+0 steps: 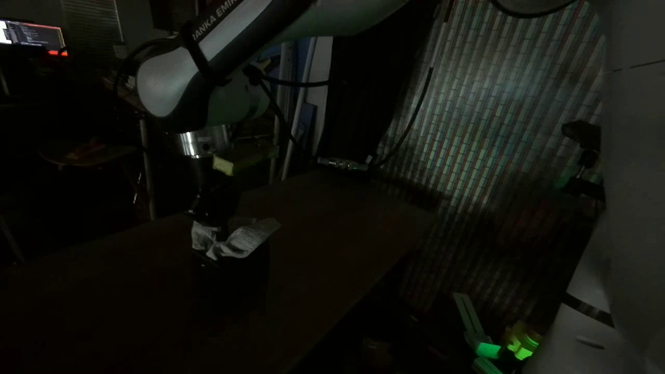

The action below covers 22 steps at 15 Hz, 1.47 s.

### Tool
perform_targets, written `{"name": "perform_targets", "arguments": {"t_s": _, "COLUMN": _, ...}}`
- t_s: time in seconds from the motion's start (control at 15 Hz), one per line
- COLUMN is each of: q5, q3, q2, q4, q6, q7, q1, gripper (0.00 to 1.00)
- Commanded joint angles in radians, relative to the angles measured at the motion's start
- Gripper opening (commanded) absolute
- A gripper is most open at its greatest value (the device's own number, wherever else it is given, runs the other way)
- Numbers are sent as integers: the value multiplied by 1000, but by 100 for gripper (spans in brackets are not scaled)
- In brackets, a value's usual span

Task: Put the towel in the box then remove the towel and fold it.

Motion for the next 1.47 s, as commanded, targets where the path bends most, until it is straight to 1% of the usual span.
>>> {"name": "perform_targets", "arguments": {"t_s": 0.0, "q5": 29, "q3": 4, "q2": 34, "q4": 2, "q6": 35, "q7": 2, "q1": 4, "gripper": 0}}
{"name": "perform_targets", "arguments": {"t_s": 0.67, "q5": 144, "q3": 28, "q2": 14, "q4": -88, "q6": 88, "q7": -4, "q1": -2, "gripper": 0}}
{"name": "perform_targets", "arguments": {"t_s": 1.07, "q5": 186, "q3": 29, "q2": 32, "q4": -124, "q6": 156, "q7": -19, "q1": -9, "gripper": 0}}
{"name": "perform_targets", "arguments": {"t_s": 1.4, "q5": 240, "q3": 35, "q2": 45, "q4": -182, "q6": 224, "q7": -36, "q1": -26, "gripper": 0}}
